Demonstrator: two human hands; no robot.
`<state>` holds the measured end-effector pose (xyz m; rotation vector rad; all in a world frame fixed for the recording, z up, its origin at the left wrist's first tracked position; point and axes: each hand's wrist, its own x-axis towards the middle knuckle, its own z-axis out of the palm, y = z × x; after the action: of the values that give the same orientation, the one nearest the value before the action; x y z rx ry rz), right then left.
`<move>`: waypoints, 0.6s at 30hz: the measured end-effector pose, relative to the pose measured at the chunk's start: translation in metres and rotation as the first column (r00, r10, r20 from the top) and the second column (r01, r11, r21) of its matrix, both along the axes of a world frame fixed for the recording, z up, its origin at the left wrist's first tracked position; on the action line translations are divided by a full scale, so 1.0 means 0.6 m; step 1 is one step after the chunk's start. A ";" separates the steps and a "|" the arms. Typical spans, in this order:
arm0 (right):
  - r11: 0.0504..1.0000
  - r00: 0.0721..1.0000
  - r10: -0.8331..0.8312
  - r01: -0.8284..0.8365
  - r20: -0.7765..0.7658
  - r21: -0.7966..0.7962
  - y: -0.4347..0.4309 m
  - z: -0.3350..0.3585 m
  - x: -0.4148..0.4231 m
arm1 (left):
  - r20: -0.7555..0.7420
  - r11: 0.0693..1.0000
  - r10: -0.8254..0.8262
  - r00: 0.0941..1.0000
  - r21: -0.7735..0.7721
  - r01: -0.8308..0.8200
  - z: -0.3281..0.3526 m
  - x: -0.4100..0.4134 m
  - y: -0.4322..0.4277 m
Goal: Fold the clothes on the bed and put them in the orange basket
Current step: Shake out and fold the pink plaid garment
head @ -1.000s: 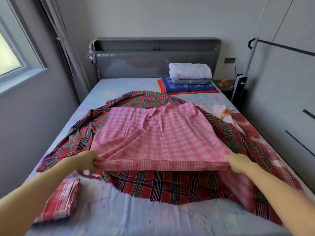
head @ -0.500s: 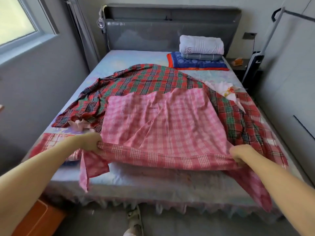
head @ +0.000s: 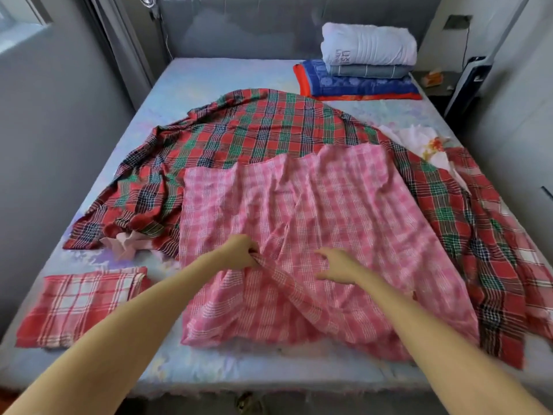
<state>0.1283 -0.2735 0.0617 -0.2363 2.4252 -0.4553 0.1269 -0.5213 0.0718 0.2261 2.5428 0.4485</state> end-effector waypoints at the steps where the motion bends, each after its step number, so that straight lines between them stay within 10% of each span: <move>1: 0.994 0.998 -0.011 0.016 0.054 -0.104 -0.034 -0.006 -0.003 | 0.011 1.000 0.000 1.000 0.022 0.000 -0.007 -0.013 0.005; 6: 0.951 0.970 -0.068 0.134 0.233 -0.278 -0.132 -0.073 -0.070 | 0.206 0.918 0.132 0.970 0.343 -0.198 -0.061 -0.086 0.014; 10: 0.974 0.912 0.170 -0.214 0.373 0.079 -0.120 -0.129 -0.134 | 0.506 0.840 -0.017 0.862 0.475 -0.262 -0.098 -0.135 0.003; 13: 0.836 0.802 0.265 -0.467 0.535 0.287 -0.088 -0.152 -0.197 | 0.454 0.777 0.228 0.862 0.448 -0.442 -0.154 -0.194 -0.022; 18: 0.960 0.964 -0.104 0.033 0.244 0.278 -0.052 -0.222 -0.330 | 0.274 0.801 0.462 0.844 0.279 -0.529 -0.233 -0.295 -0.035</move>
<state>-0.0697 -0.3049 -0.0717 0.0272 2.2125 -0.1653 -0.0503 -0.5421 -0.0679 -0.3661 2.2905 1.0711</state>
